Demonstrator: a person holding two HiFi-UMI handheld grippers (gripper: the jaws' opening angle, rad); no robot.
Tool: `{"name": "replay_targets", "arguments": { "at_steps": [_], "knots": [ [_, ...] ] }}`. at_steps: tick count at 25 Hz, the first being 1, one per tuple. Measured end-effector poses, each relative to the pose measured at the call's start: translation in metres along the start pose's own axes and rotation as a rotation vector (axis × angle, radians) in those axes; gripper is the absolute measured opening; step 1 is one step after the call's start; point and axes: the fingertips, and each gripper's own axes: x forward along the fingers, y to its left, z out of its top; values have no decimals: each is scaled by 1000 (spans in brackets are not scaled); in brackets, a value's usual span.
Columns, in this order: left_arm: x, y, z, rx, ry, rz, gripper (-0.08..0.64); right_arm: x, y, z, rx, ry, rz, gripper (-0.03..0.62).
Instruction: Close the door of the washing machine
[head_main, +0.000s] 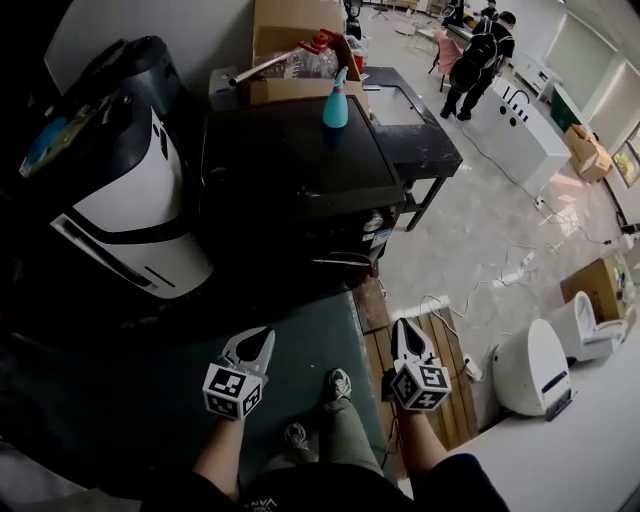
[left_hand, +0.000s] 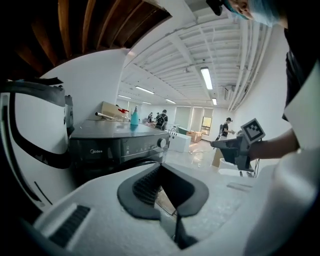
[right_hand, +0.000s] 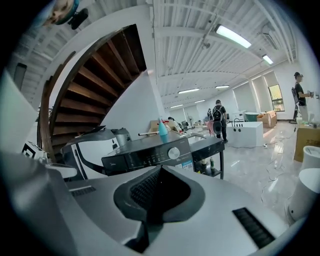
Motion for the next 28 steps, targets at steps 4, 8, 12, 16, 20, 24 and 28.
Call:
{"name": "replay_targets", "arguments": {
  "at_steps": [4, 8, 12, 16, 20, 24, 28],
  "knots": [
    [-38, -14, 5, 18, -39, 5, 11, -43, 22, 12, -8, -42, 9, 0],
    [-70, -40, 13, 46, -85, -40, 11, -82, 48, 16, -5, -85, 58, 0],
    [-97, -65, 14, 64, -108, -78, 11, -115, 73, 13, -10, -96, 77, 0],
    [-122, -78, 12, 74, -124, -98, 11, -142, 90, 12, 6, -125, 78, 0],
    [-144, -82, 7, 80, -126, -93, 11, -167, 105, 12, -11, -124, 78, 0],
    [-162, -85, -1, 76, -126, -95, 11, -187, 110, -3, -33, -115, 90, 0],
    [-179, -88, -13, 66, -108, -99, 11, -204, 118, -12, -32, -83, 93, 0]
  ]
}}
